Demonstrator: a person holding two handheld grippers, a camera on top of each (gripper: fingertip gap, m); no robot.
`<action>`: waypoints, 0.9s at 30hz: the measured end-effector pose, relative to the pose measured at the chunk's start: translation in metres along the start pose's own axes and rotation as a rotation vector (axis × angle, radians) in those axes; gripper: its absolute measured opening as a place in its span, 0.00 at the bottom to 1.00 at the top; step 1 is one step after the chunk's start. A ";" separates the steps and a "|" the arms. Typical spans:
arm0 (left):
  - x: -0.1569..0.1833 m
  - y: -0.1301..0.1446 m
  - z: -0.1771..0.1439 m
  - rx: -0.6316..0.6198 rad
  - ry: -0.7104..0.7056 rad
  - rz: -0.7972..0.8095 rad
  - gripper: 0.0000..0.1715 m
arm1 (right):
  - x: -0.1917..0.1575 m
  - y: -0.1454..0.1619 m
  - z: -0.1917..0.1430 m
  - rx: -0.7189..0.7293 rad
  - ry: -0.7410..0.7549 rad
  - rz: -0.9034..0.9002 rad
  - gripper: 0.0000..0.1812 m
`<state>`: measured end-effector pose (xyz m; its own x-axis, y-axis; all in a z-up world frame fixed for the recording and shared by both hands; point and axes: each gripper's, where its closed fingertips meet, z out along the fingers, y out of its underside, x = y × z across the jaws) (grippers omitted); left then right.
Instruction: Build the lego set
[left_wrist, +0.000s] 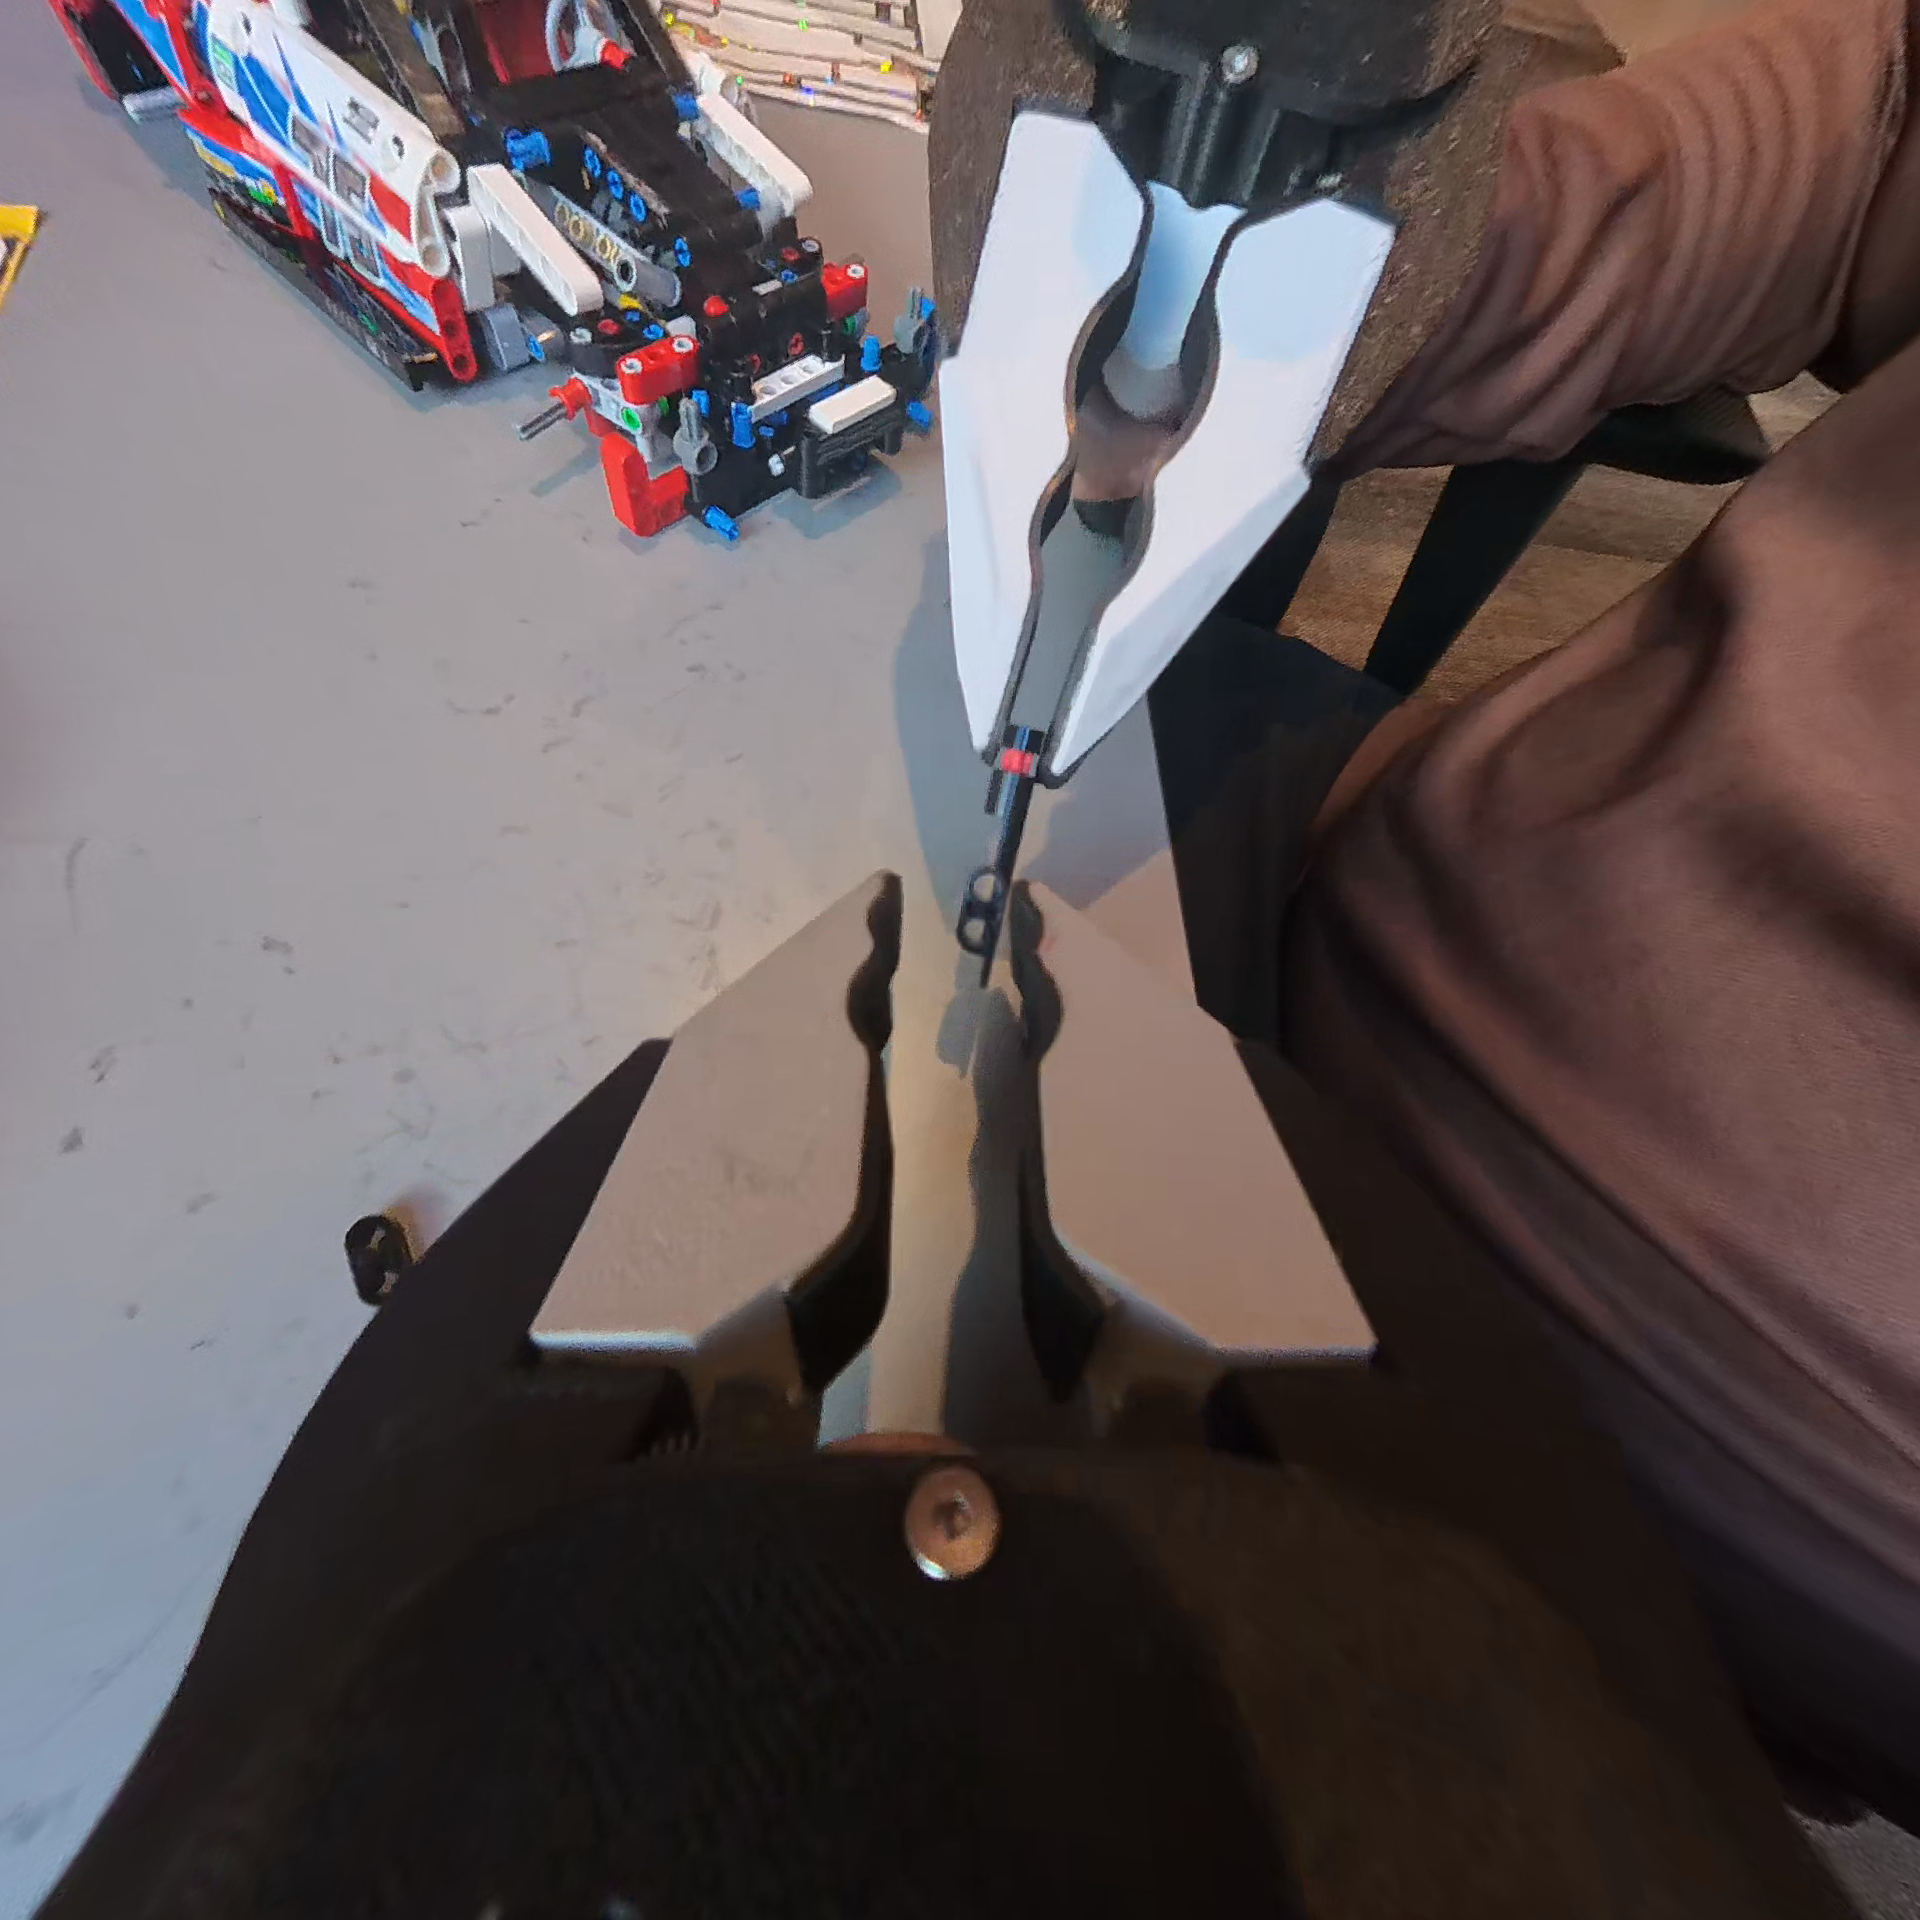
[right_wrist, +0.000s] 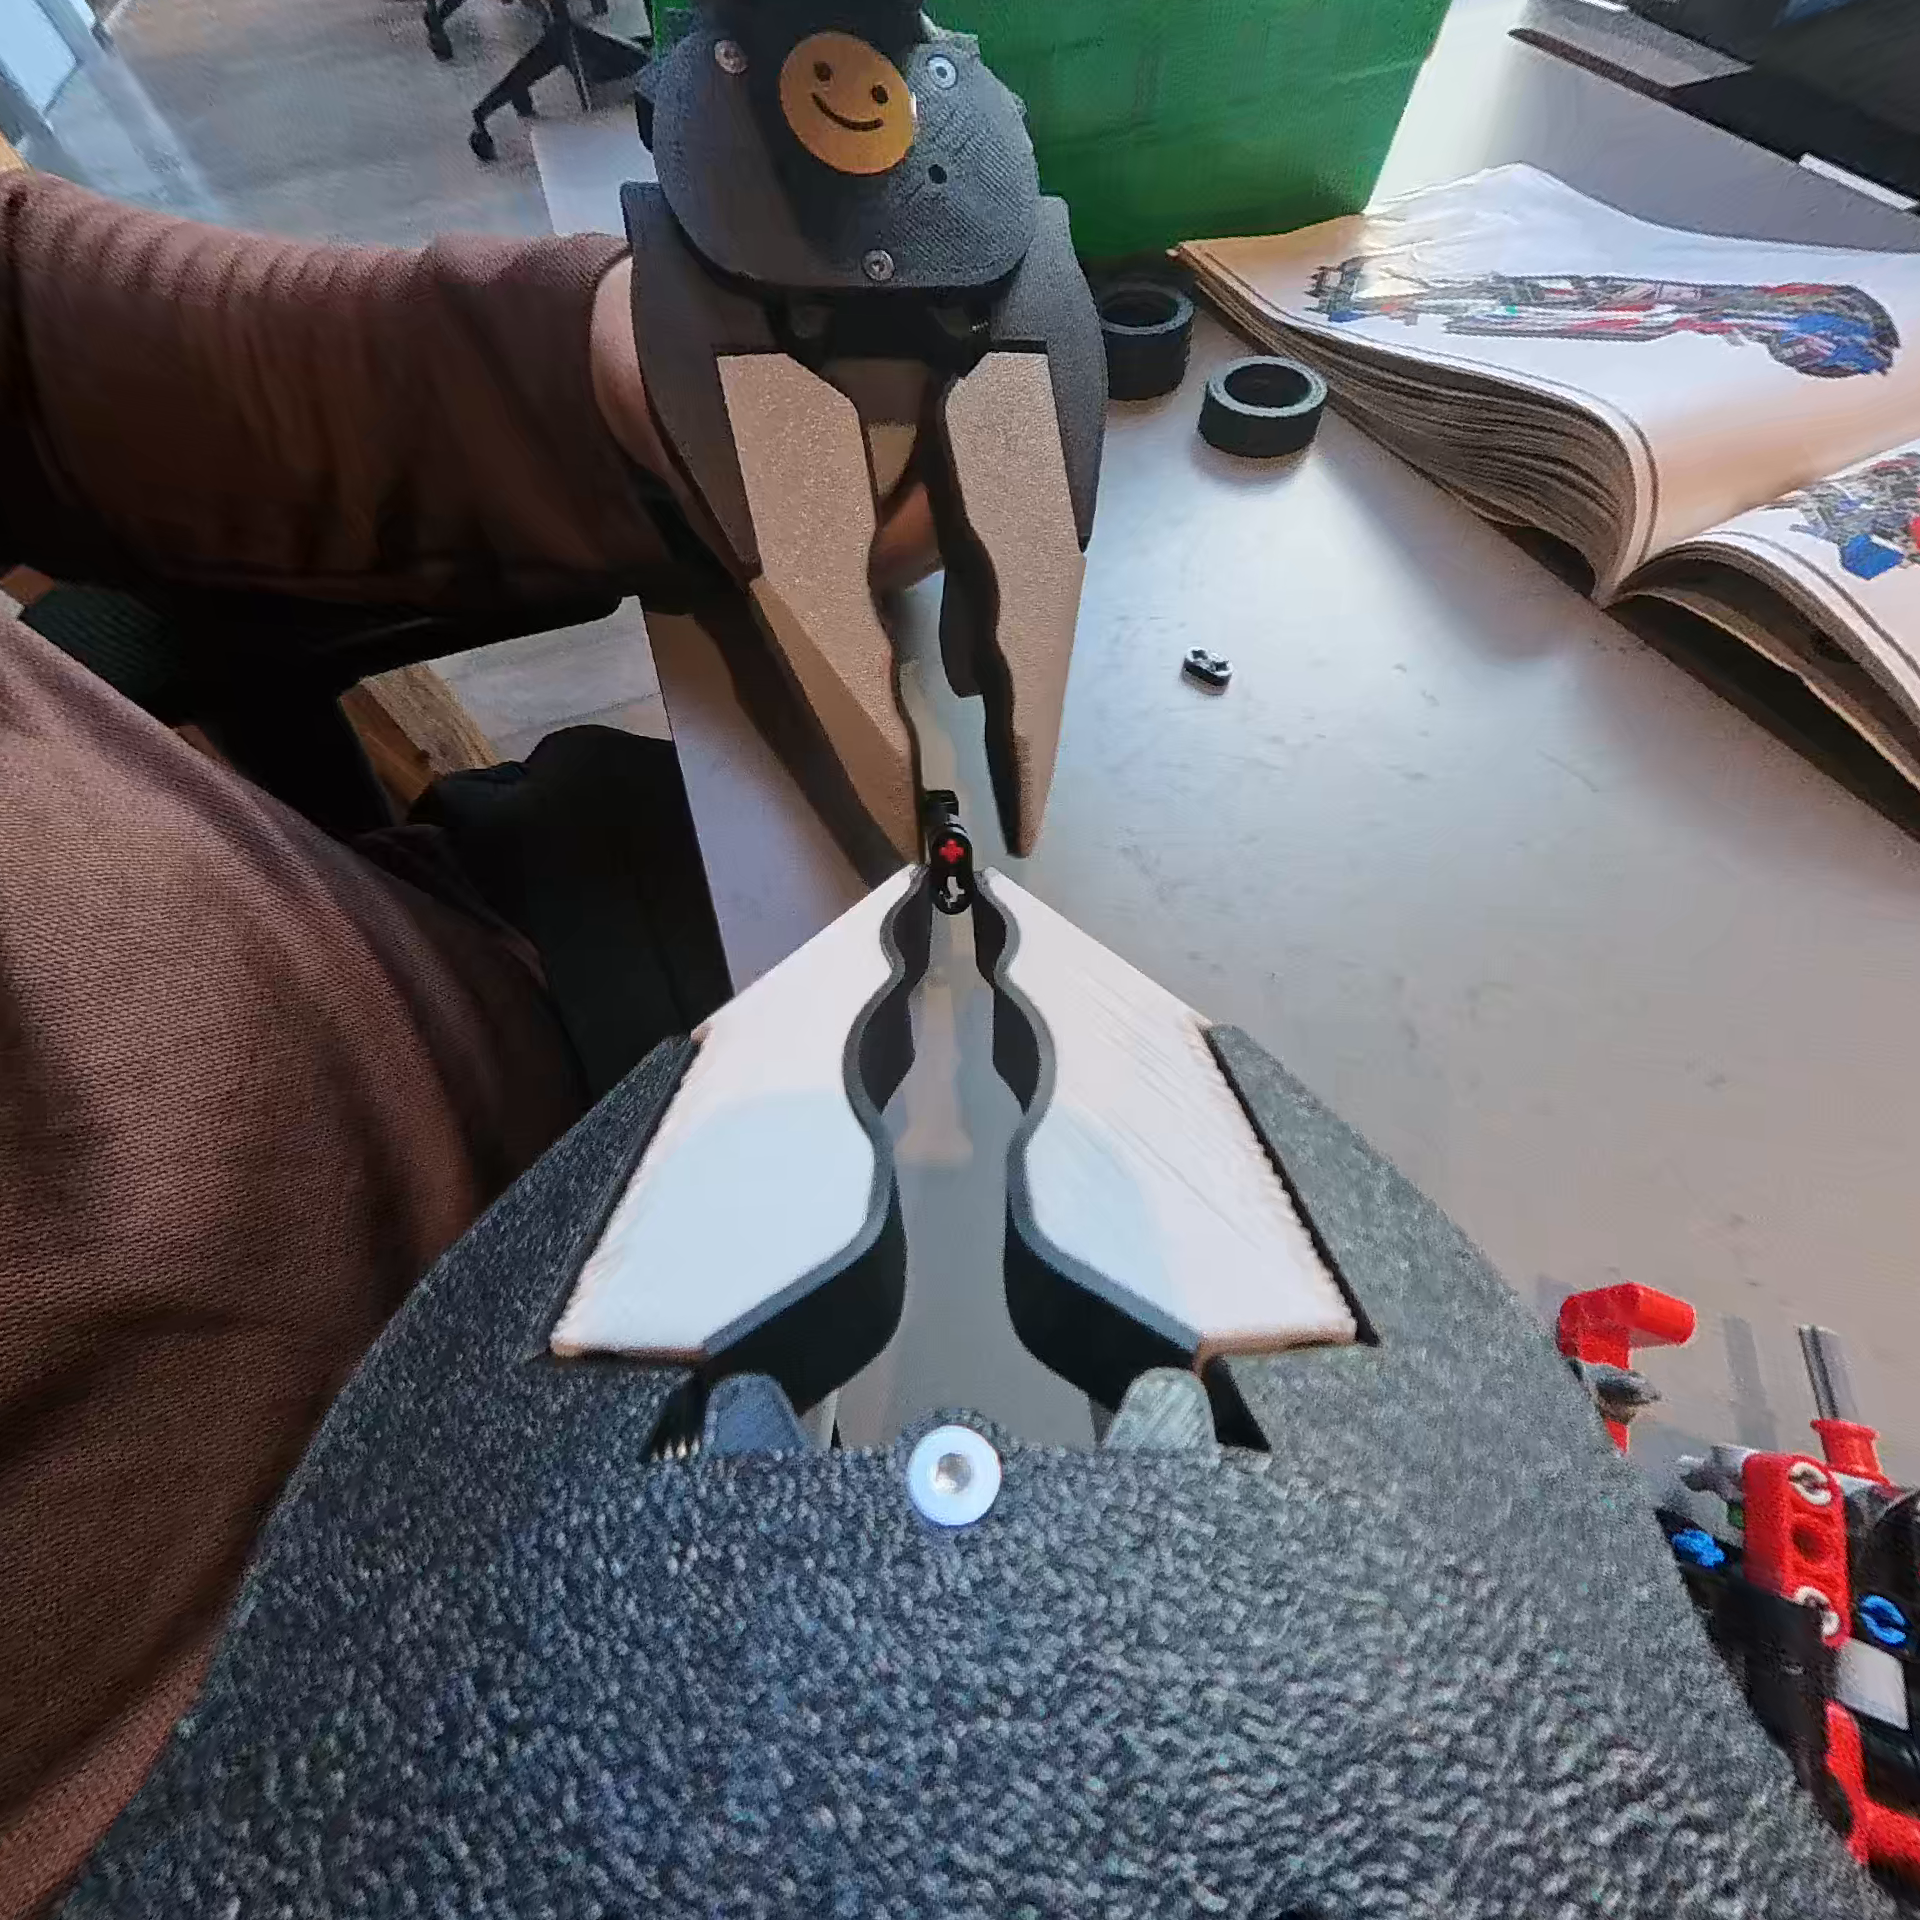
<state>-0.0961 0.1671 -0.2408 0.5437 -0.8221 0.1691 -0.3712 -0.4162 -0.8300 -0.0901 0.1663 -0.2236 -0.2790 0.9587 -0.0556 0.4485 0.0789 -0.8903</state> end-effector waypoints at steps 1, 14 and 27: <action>0.003 -0.002 0.000 0.010 0.016 0.010 0.06 | 0.000 0.000 0.000 0.001 0.004 -0.008 0.04; 0.007 0.009 0.011 -0.083 0.007 0.039 0.03 | 0.001 0.011 0.003 -0.066 0.023 -0.045 0.05; 0.009 0.019 0.016 -0.156 -0.020 0.111 0.02 | -0.004 0.017 0.003 -0.100 -0.002 -0.086 0.04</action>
<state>-0.0859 0.1580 -0.2636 0.5069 -0.8592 0.0696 -0.5411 -0.3801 -0.7501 -0.0841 0.1632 -0.2404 -0.3217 0.9467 0.0179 0.5051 0.1875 -0.8425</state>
